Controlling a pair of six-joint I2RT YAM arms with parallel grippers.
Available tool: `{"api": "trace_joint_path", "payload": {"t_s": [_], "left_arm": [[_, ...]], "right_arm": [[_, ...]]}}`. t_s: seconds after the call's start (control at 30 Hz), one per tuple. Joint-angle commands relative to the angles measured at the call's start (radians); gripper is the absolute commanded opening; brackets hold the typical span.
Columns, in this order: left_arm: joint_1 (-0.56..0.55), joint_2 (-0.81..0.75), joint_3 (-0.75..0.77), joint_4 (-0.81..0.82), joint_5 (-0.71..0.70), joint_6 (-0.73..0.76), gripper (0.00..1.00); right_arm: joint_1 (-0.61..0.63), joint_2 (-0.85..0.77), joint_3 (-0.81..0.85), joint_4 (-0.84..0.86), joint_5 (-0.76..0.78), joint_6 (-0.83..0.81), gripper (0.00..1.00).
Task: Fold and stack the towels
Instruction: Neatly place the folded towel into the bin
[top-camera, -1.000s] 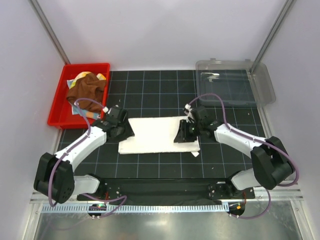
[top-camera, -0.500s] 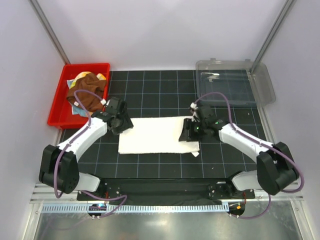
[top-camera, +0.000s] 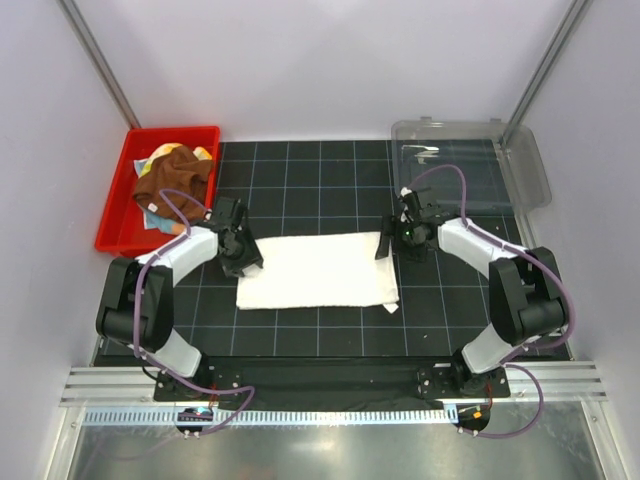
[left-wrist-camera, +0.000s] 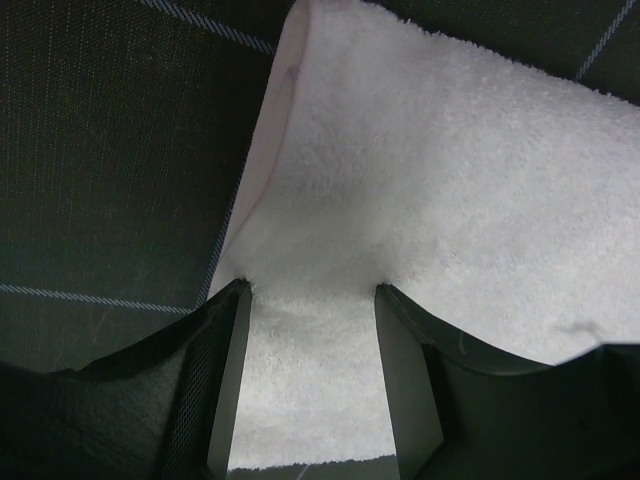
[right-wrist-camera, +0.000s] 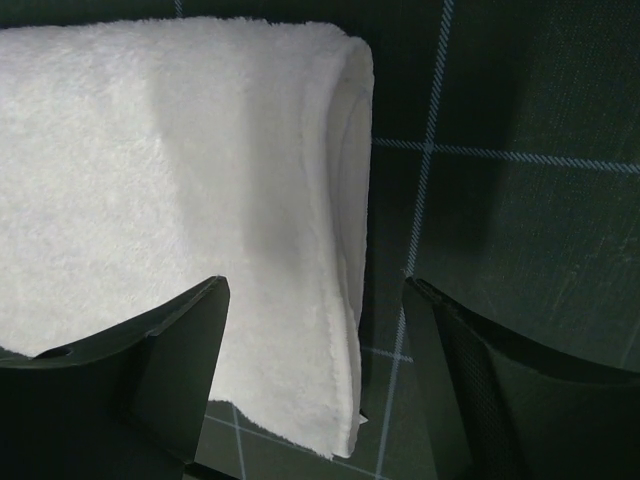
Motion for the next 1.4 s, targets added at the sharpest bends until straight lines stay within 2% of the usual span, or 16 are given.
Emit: {"api": "trace_joint_path", "payload": {"t_s": [0.0,0.2,0.5,0.6,0.9,0.97,1.0,1.13,1.23,1.37], "left_arm": [[0.01,-0.012,0.006,0.023,0.013,0.014,0.57],[0.02,0.002,-0.004,0.026,0.01,0.009,0.56],[0.02,-0.012,-0.04,0.055,-0.001,-0.022,0.56],[0.019,-0.012,-0.041,0.057,0.004,-0.028,0.56],[0.019,-0.014,-0.061,0.058,-0.03,-0.026,0.55],[0.02,-0.014,-0.066,0.061,-0.029,-0.029,0.56],[0.02,-0.014,-0.066,0.064,-0.03,-0.034,0.56],[0.019,0.009,-0.066,0.089,-0.018,-0.058,0.56],[0.019,0.044,-0.054,0.104,-0.013,-0.071,0.55],[0.019,0.092,-0.006,0.11,-0.03,-0.063,0.56]], "right_arm": [[-0.002,0.043,0.036,0.011,-0.033,-0.042,0.78],[-0.001,0.084,-0.062,0.136,-0.134,-0.041,0.74],[0.019,0.073,-0.163,0.245,-0.166,-0.009,0.67],[0.022,0.079,-0.171,0.243,-0.16,-0.01,0.62],[0.053,0.06,-0.224,0.252,-0.125,0.004,0.43],[0.056,0.047,-0.232,0.255,-0.11,0.007,0.28],[0.057,0.041,-0.223,0.251,-0.105,0.01,0.16],[0.085,-0.002,-0.134,0.167,-0.026,0.007,0.01],[0.145,-0.01,-0.031,0.075,0.076,-0.018,0.01],[0.154,0.053,0.068,0.001,0.134,-0.035,0.01]]}}
